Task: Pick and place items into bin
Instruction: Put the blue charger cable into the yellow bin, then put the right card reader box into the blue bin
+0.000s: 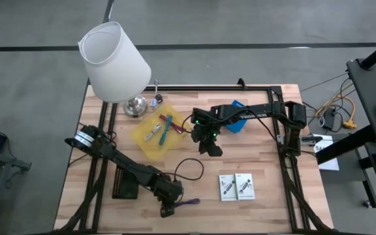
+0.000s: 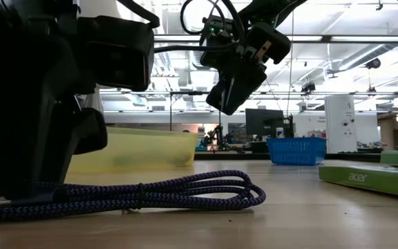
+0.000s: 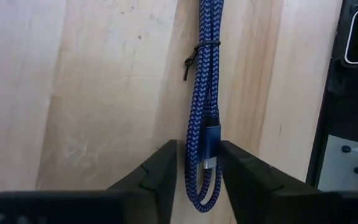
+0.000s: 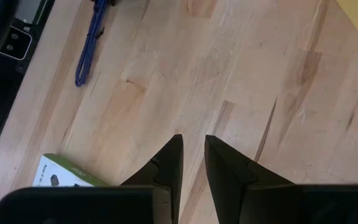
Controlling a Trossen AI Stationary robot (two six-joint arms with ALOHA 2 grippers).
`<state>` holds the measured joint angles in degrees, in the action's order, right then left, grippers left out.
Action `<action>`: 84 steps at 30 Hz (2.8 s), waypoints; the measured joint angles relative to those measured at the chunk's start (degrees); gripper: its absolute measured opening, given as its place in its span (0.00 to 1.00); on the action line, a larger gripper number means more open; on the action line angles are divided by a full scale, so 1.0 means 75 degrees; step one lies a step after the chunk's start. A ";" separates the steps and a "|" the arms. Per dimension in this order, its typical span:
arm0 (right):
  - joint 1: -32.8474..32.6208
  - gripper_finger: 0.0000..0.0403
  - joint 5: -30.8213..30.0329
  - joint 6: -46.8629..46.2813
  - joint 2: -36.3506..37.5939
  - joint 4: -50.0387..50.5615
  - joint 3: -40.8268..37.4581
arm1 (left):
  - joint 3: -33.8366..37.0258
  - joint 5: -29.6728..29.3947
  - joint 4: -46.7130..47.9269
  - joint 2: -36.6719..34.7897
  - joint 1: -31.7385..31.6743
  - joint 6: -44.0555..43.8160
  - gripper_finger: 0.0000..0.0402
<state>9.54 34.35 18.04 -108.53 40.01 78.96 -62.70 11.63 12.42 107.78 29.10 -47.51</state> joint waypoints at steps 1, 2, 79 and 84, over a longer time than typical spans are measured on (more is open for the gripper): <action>0.0000 0.14 0.0000 0.0005 0.0000 -0.0005 0.0000 | 0.0000 0.0010 0.0006 0.0005 0.0000 -0.0001 0.24; 0.0000 0.14 0.0000 0.0019 0.0000 -0.0006 0.0000 | 0.0001 0.0018 0.0010 0.0010 0.0000 -0.0003 0.21; 0.0501 0.14 0.0000 0.0024 0.0000 0.0953 0.0000 | 0.0490 -0.6034 0.6577 -0.3977 -0.2709 -0.0800 0.44; 0.0501 0.14 0.0002 0.0017 0.0000 0.0952 0.0000 | 0.0324 -0.6037 0.6356 -0.4032 -0.2716 -0.1010 0.51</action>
<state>13.30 34.36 18.17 -108.53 47.15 78.96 -60.26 -33.65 60.09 77.54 8.73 -55.08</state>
